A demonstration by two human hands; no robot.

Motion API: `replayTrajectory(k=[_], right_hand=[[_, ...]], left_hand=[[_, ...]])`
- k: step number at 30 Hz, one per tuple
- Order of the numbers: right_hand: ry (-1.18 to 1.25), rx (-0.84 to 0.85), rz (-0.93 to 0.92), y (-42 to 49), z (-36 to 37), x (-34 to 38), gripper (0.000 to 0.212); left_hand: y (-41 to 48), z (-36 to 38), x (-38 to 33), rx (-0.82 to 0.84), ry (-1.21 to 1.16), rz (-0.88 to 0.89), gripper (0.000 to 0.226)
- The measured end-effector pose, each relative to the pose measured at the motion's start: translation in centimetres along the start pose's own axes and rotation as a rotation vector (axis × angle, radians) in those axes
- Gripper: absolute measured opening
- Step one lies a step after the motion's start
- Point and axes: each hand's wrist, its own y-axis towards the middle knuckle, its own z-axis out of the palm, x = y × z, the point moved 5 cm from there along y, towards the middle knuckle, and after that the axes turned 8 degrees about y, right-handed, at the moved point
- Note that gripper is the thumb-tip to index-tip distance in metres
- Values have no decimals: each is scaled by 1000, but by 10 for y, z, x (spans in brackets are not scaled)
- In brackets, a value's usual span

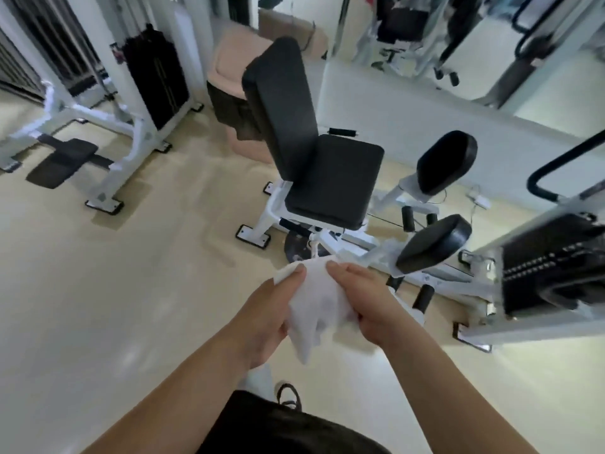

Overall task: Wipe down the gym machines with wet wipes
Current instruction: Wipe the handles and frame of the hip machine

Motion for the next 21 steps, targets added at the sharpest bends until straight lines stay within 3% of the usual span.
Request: replayTrajectory(k=[4,10,14,19,21], right_hand=[[35,-134,-26,9,-30,14,46],[159,-261,-52,23,-49,33,30],[256,-381,-59,20,-71,38,52],[357,-594,-33,4,-124,37,40],[388,-635,-50,-4,-149,37,35]], left_hand=[[27,32,-21,148,68,-24,36],[64,52,-53,253,120,-65,31],[88,74,-61,302,207,-115,28],[106,134,-43,382,268,-251,47],[106,165,-28,470,322,-322,42]])
